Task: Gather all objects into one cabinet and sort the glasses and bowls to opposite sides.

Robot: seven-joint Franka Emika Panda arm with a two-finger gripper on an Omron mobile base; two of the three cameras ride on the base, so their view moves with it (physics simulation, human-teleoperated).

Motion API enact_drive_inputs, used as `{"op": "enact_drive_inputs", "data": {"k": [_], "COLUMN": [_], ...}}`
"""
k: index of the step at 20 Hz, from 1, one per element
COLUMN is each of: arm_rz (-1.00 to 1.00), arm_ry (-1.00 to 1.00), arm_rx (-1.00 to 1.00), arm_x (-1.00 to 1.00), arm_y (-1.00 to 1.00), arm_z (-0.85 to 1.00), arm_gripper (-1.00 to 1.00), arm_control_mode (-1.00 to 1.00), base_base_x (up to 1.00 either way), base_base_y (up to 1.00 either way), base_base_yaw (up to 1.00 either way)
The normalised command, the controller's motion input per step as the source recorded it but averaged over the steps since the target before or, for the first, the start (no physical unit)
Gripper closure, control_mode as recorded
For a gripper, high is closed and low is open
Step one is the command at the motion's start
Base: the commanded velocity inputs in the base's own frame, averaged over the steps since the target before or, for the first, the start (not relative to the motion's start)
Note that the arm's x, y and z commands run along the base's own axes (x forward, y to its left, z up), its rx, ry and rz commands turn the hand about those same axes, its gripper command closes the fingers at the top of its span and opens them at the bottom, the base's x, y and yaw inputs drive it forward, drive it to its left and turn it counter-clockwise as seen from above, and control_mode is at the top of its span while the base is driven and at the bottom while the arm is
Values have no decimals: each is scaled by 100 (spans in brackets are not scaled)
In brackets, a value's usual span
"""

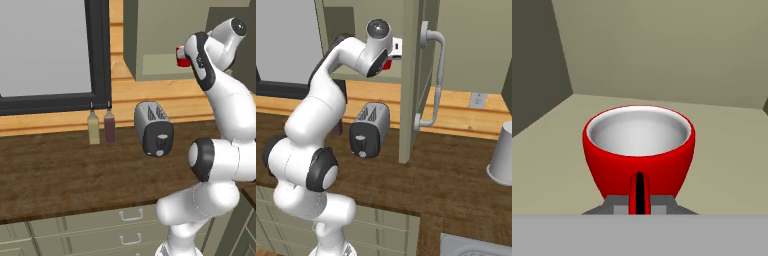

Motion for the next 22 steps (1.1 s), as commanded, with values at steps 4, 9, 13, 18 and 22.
{"op": "enact_drive_inputs", "data": {"k": [4,9,13,18,22], "arm_rz": [0,0,0,0,0], "arm_ry": [-15,-19,-19,-8,0], "arm_rx": [0,0,0,0,0], "arm_x": [-84,-90,-90,-57,0], "arm_y": [0,0,0,0,0], "arm_z": [4,7,9,2,0], "arm_gripper": [100,100,100,100,100], "arm_control_mode": [-100,-100,-100,-100,-100], "base_base_x": [0,0,0,0,0], "base_base_y": [0,0,0,0,0], "base_base_yaw": [0,0,0,0,0]}}
